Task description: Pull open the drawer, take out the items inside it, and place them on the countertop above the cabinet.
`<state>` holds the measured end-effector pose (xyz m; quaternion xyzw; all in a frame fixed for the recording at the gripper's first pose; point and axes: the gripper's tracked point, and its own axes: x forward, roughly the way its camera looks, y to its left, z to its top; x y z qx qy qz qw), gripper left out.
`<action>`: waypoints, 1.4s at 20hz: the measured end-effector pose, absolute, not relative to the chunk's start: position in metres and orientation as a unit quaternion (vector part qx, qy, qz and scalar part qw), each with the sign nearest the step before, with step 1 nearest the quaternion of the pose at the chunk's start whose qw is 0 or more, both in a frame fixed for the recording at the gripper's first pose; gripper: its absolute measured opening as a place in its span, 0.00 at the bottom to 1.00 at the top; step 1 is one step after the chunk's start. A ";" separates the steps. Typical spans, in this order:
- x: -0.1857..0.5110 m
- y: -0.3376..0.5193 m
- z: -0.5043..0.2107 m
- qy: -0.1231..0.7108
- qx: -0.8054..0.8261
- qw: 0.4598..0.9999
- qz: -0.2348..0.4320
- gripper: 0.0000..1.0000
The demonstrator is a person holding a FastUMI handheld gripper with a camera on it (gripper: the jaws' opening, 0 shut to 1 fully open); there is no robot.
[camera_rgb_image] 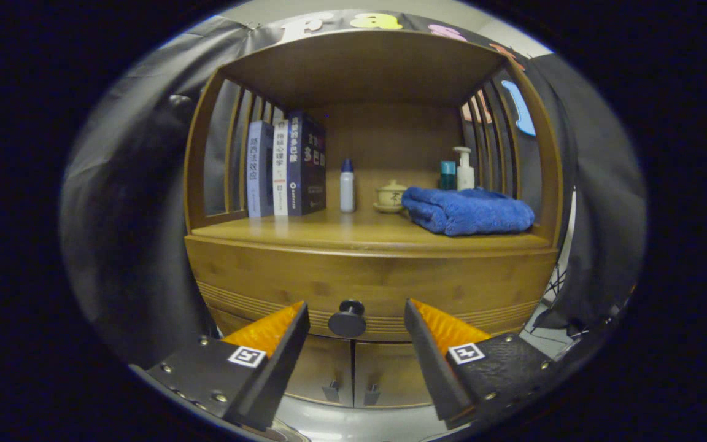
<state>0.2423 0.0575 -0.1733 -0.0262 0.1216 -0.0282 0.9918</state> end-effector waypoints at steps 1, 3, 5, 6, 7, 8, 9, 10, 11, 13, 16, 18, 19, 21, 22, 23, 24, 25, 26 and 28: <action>0.246 0.058 -0.179 0.127 -0.025 0.991 -0.030 0.87; 0.258 0.060 -0.189 0.135 -0.030 0.990 -0.032 0.76; 0.268 0.062 -0.199 0.148 -0.036 0.988 -0.032 0.65; 0.274 0.062 -0.203 0.149 -0.040 0.988 -0.031 0.60; 0.281 0.062 -0.201 0.145 -0.043 0.988 -0.031 0.59; 0.282 0.064 -0.203 0.146 -0.048 0.988 -0.032 0.45; 0.287 0.063 -0.208 0.152 -0.048 0.987 -0.031 0.46; 0.283 0.062 -0.203 0.150 -0.041 0.987 -0.037 0.44; 0.281 0.061 -0.204 0.155 -0.039 0.986 -0.042 0.41; 0.282 0.060 -0.205 0.158 -0.010 0.986 -0.050 0.36; 0.275 0.061 -0.205 0.163 0.027 0.985 -0.056 0.32; 0.274 0.059 -0.207 0.162 0.015 0.985 -0.059 0.28; 0.272 0.059 -0.206 0.159 0.004 0.985 -0.059 0.28; 0.267 0.060 -0.206 0.157 0.002 0.986 -0.054 0.28; 0.263 0.060 -0.207 0.158 0.005 0.986 -0.052 0.28; 0.258 0.060 -0.206 0.158 0.007 0.986 -0.051 0.28; 0.253 0.061 -0.207 0.158 0.009 0.986 -0.052 0.28; 0.248 0.061 -0.206 0.156 0.008 0.986 -0.054 0.28; 0.242 0.062 -0.206 0.154 0.005 0.986 -0.055 0.28; 0.228 0.064 -0.205 0.151 0.005 0.987 -0.057 0.28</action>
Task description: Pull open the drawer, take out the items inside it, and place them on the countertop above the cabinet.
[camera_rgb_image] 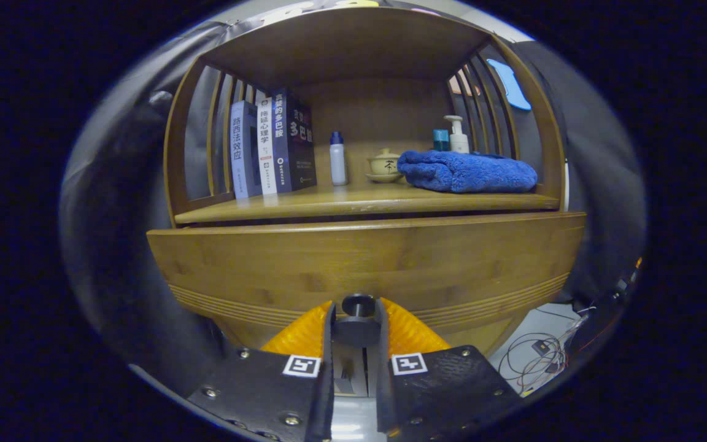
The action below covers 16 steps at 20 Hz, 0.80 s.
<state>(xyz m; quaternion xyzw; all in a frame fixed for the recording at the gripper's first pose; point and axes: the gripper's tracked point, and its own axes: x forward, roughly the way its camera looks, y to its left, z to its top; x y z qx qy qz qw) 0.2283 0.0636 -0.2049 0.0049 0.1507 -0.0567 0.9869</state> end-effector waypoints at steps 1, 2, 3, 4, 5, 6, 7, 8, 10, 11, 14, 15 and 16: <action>0.222 0.064 -0.204 0.150 0.005 0.987 -0.056 0.28; 0.215 0.065 -0.204 0.151 0.005 0.987 -0.054 0.28; 0.209 0.066 -0.204 0.154 0.003 0.987 -0.052 0.28; 0.204 0.066 -0.204 0.156 0.002 0.986 -0.050 0.28; 0.199 0.066 -0.204 0.158 0.002 0.986 -0.049 0.28; 0.193 0.067 -0.204 0.159 0.002 0.986 -0.048 0.28; 0.188 0.068 -0.204 0.161 0.000 0.986 -0.047 0.28; 0.183 0.068 -0.204 0.163 -0.002 0.985 -0.046 0.28; 0.173 0.069 -0.205 0.168 0.000 0.985 -0.045 0.28; 0.167 0.070 -0.205 0.171 0.002 0.984 -0.047 0.28; 0.154 0.071 -0.208 0.183 -0.002 0.982 -0.042 0.28; 0.146 0.071 -0.210 0.188 -0.005 0.981 -0.042 0.28; 0.145 0.071 -0.207 0.184 -0.007 0.982 -0.040 0.28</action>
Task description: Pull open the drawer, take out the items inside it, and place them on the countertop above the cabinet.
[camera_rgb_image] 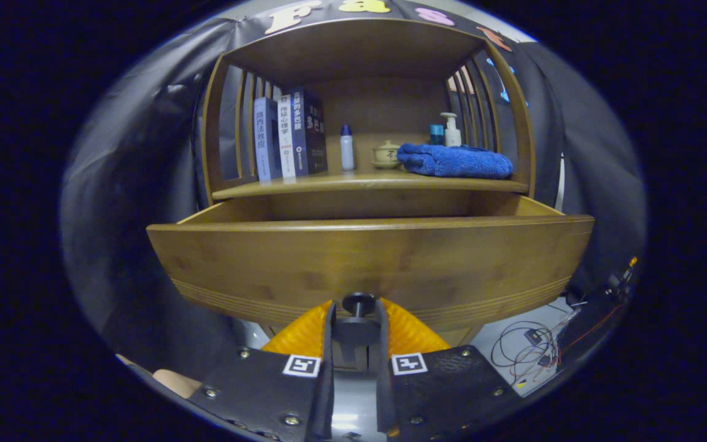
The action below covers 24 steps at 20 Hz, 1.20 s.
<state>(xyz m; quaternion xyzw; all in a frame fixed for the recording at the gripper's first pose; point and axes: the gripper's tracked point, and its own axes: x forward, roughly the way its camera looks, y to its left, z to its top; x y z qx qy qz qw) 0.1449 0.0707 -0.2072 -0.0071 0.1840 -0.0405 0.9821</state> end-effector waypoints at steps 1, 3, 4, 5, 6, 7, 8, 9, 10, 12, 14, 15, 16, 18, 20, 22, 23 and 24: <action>0.141 0.072 -0.210 0.193 -0.006 0.981 -0.037 0.28; 0.133 0.078 -0.211 0.194 -0.007 0.980 -0.031 0.28; 0.130 0.079 -0.210 0.194 -0.010 0.980 -0.029 0.28; 0.126 0.080 -0.210 0.196 -0.010 0.980 -0.027 0.28; 0.125 0.081 -0.211 0.197 -0.007 0.980 -0.024 0.28; 0.124 0.082 -0.211 0.198 -0.005 0.980 -0.023 0.28; 0.122 0.082 -0.211 0.198 -0.005 0.980 -0.022 0.28; 0.121 0.083 -0.210 0.198 -0.007 0.980 -0.020 0.28; 0.120 0.083 -0.211 0.197 -0.007 0.980 -0.020 0.28; 0.118 0.086 -0.213 0.198 -0.002 0.980 -0.015 0.28; 0.116 0.087 -0.211 0.199 -0.011 0.980 -0.013 0.22; 0.116 0.087 -0.210 0.198 -0.003 0.980 -0.014 0.22; 0.114 0.087 -0.212 0.200 0.000 0.980 -0.013 0.22; 0.112 0.089 -0.211 0.201 -0.006 0.980 -0.012 0.22; 0.109 0.090 -0.212 0.201 -0.009 0.979 -0.011 0.22; 0.109 0.090 -0.212 0.201 -0.004 0.979 -0.010 0.22; 0.110 0.090 -0.212 0.201 -0.003 0.979 -0.011 0.22; 0.110 0.090 -0.212 0.200 -0.003 0.980 -0.012 0.22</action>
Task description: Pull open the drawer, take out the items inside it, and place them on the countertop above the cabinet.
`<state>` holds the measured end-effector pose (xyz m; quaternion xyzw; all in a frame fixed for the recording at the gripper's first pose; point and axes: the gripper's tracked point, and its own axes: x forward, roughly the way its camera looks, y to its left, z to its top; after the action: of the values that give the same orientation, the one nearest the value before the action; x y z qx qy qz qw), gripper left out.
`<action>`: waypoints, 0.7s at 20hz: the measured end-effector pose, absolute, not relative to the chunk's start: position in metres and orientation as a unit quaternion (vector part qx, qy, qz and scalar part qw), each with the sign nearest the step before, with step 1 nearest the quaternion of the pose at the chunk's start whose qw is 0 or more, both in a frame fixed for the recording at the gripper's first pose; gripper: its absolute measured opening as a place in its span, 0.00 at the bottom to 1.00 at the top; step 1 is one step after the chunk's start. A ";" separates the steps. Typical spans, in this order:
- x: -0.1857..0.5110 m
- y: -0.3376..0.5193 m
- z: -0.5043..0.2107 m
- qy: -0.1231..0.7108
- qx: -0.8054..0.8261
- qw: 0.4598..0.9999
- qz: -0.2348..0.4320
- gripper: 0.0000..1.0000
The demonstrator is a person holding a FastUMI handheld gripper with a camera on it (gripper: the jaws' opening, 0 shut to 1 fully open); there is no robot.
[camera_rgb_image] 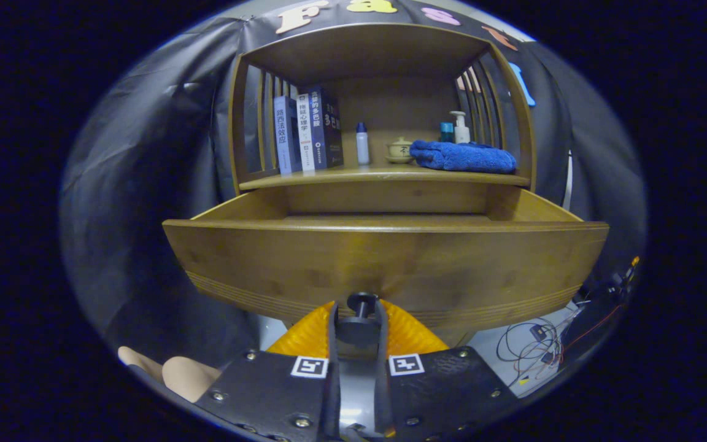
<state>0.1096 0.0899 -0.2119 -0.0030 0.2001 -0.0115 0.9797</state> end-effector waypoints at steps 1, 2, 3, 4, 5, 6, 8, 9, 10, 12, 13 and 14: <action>0.111 0.090 -0.212 0.200 -0.004 0.980 -0.013 0.22; 0.109 0.090 -0.212 0.200 -0.004 0.980 -0.014 0.22; 0.108 0.089 -0.211 0.201 -0.003 0.980 -0.014 0.23; 0.109 0.090 -0.212 0.200 -0.001 0.980 -0.014 0.27; 0.110 0.090 -0.211 0.201 -0.001 0.979 -0.015 0.27; 0.110 0.090 -0.212 0.202 -0.002 0.979 -0.014 0.32; 0.106 0.084 -0.214 0.207 -0.013 0.978 -0.026 0.40; 0.101 0.082 -0.214 0.208 -0.015 0.977 -0.034 0.44; 0.097 0.083 -0.212 0.208 -0.010 0.977 -0.035 0.58; 0.086 0.084 -0.207 0.205 0.002 0.978 -0.036 0.64; 0.083 0.083 -0.198 0.197 0.007 0.980 -0.037 0.64; 0.081 0.085 -0.190 0.186 0.012 0.982 -0.036 0.64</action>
<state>0.0810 0.0852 -0.1896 0.0125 0.1858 -0.0363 0.9818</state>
